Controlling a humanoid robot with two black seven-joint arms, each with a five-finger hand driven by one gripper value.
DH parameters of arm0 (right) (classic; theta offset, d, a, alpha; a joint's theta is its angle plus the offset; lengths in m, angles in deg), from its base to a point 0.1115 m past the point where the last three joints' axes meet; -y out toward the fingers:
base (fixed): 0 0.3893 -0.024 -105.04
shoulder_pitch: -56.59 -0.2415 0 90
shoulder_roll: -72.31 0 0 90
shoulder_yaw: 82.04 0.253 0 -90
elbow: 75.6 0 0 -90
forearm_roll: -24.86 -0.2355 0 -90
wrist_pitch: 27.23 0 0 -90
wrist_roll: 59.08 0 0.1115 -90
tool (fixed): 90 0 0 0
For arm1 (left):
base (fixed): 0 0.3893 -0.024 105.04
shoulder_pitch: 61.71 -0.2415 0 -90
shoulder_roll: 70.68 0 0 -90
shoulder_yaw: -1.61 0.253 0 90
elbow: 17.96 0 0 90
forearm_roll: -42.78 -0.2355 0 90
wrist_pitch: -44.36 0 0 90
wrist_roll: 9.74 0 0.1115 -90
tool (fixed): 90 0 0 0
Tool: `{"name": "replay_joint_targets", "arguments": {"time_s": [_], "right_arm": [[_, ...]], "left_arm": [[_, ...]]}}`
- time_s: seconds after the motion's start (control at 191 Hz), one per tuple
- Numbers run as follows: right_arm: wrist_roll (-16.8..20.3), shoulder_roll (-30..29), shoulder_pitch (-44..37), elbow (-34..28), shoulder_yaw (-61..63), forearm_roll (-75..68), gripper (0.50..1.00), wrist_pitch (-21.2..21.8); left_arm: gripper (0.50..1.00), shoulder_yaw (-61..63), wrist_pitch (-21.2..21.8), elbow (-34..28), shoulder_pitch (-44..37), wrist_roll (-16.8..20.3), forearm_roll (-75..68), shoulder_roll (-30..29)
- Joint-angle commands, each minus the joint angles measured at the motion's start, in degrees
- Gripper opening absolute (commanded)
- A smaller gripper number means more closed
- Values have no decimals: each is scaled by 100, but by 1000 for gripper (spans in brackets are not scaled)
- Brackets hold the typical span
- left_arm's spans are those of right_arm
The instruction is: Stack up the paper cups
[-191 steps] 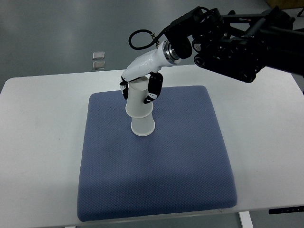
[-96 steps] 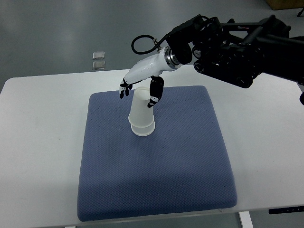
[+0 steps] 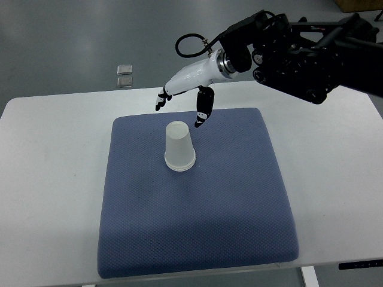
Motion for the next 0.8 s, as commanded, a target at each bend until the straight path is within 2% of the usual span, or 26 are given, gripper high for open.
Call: {"name": "replay_joint_targets", "arguments": {"time_s": [0.0, 0.204, 0.476, 0.795], "right_arm": [[0, 105, 42, 199, 182, -416, 901, 38], [0, 606, 411, 630, 454, -1803, 903, 12], [0, 483, 1194, 1316, 1122, -4010, 903, -14], [9, 466, 2152, 1570, 1861, -6260, 901, -603]], "left_arm": [[1000, 0, 3, 0, 0, 0, 0, 0], [1000, 0, -6, 0, 0, 0, 0, 0], [1000, 0, 3, 0, 0, 0, 0, 0], [1000, 0, 3, 0, 0, 0, 0, 0]]}}
